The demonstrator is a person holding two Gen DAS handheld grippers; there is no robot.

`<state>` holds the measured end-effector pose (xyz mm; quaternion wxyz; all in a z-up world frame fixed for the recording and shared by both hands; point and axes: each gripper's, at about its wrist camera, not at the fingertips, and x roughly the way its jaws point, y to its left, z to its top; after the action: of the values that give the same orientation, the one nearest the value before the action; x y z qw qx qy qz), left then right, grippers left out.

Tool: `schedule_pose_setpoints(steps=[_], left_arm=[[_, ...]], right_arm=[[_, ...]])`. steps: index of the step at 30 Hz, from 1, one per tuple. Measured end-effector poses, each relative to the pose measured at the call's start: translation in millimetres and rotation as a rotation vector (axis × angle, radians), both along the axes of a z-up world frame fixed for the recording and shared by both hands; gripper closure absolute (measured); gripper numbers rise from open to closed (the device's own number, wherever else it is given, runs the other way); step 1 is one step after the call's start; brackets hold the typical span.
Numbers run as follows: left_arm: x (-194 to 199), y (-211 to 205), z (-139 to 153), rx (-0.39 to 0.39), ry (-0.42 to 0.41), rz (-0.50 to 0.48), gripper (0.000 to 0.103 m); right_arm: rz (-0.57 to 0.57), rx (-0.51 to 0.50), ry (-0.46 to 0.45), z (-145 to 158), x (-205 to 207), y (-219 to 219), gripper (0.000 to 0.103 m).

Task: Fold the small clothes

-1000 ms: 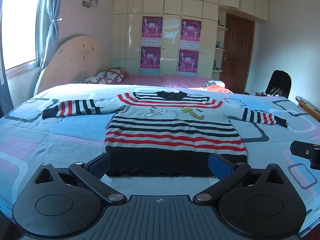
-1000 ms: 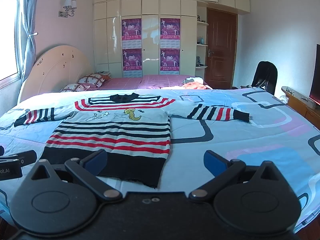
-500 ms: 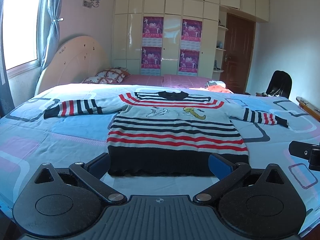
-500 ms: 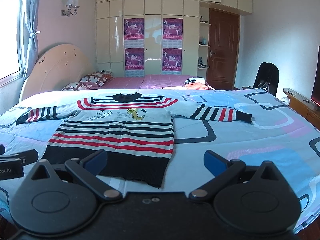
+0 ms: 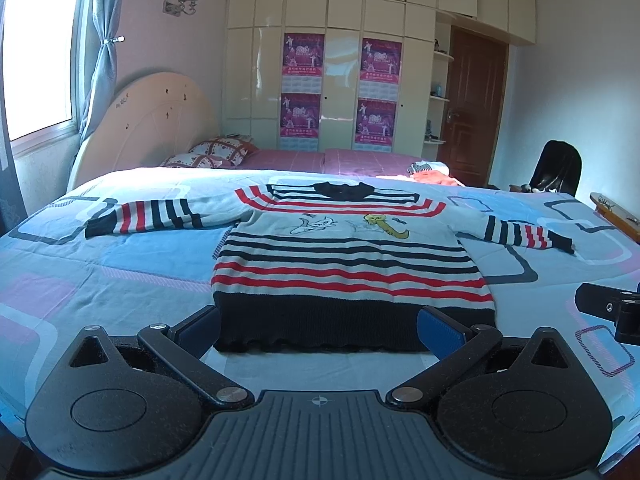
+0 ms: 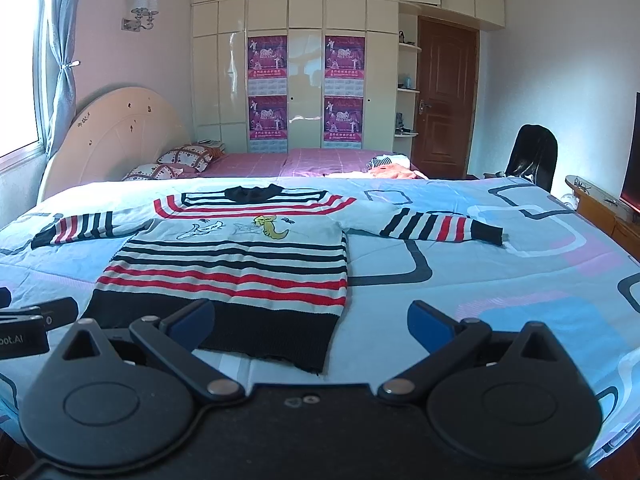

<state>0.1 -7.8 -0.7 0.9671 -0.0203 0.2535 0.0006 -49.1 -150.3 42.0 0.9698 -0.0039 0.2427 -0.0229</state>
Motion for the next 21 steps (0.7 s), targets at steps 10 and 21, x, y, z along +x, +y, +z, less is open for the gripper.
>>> schedule_pose_setpoints(steps=[10, 21], left_arm=[[1.1, -1.2, -0.5, 0.002, 0.000, 0.001, 0.000], [-0.5, -2.8, -0.5, 0.003, -0.003, 0.004, 0.000]], right_arm=[[-0.001, 0.002, 0.001, -0.5, -0.4, -1.1, 0.000], [0.000, 0.003, 0.002, -0.7, -0.1, -1.9, 0.000]])
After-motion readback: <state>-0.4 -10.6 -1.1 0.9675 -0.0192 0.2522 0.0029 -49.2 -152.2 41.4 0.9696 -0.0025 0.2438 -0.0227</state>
